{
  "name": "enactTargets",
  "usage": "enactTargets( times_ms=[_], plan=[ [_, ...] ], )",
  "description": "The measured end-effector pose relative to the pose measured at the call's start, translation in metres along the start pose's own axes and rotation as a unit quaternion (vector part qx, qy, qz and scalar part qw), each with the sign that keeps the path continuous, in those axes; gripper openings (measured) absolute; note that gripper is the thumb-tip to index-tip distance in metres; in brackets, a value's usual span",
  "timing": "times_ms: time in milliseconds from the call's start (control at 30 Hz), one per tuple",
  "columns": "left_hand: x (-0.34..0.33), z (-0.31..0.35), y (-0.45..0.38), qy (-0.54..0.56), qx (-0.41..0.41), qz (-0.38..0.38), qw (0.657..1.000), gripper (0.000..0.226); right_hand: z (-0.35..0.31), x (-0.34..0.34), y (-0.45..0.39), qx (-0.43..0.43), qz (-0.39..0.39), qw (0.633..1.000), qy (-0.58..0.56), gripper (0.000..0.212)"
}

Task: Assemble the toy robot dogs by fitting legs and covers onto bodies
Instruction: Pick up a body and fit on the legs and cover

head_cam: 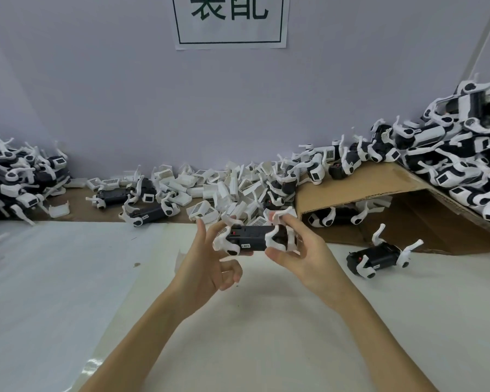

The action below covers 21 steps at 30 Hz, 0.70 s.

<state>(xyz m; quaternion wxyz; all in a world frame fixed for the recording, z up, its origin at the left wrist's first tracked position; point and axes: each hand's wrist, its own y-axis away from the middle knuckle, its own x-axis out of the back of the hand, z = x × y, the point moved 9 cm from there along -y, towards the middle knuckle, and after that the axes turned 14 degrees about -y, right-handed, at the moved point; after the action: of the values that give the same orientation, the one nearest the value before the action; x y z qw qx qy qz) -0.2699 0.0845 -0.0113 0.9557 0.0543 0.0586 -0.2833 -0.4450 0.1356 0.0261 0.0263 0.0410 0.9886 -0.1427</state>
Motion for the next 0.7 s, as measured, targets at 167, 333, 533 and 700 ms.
enactTargets(
  times_ms=[167,333,533,700],
  plan=[
    [0.001,-0.003,-0.001,0.075,0.007,-0.017,0.997,0.058,-0.001,-0.015,0.004,-0.015,-0.105,0.994,0.005,0.076],
    [0.011,-0.003,-0.006,0.041,-0.046,0.022,0.998,0.026,0.011,-0.019,0.002,-0.071,-0.082,0.972,-0.211,0.076],
    [0.021,0.019,0.004,-0.076,-0.12,0.071,0.987,0.06,0.034,-0.02,0.002,-0.118,-0.02,0.975,-0.189,0.076],
    [0.009,0.024,0.013,-0.209,-0.137,0.115,0.961,0.043,0.035,-0.01,0.001,-0.091,0.039,0.979,-0.178,0.055]
  ],
)
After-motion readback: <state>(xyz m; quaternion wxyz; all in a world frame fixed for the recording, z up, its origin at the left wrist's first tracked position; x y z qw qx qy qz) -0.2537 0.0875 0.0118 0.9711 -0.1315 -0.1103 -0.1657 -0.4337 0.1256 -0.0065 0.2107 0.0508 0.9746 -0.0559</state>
